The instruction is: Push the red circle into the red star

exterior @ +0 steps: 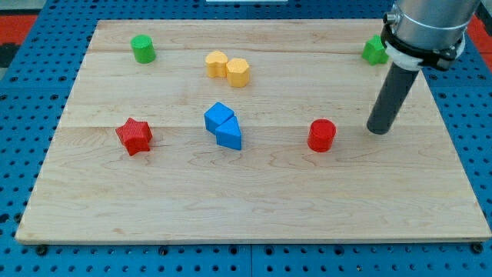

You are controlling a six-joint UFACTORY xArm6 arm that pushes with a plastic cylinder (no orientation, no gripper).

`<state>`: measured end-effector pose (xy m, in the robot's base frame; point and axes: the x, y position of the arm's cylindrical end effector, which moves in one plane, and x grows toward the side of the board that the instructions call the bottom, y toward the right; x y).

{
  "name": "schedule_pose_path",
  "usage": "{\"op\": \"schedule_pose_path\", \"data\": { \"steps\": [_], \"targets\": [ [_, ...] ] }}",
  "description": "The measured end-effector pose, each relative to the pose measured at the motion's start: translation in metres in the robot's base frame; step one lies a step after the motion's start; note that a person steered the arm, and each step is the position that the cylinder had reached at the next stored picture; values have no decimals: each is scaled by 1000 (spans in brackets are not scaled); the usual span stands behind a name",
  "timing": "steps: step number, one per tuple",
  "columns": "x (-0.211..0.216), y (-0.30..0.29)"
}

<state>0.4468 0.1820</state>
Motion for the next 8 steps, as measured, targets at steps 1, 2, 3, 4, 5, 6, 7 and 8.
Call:
{"op": "schedule_pose_path", "data": {
  "steps": [1, 2, 3, 4, 5, 6, 7, 8],
  "targets": [
    [21, -73],
    [63, -151],
    [70, -151],
    [70, -96],
    [72, -131],
    [71, -201],
    [70, -245],
    [70, -236]
  ]
}}
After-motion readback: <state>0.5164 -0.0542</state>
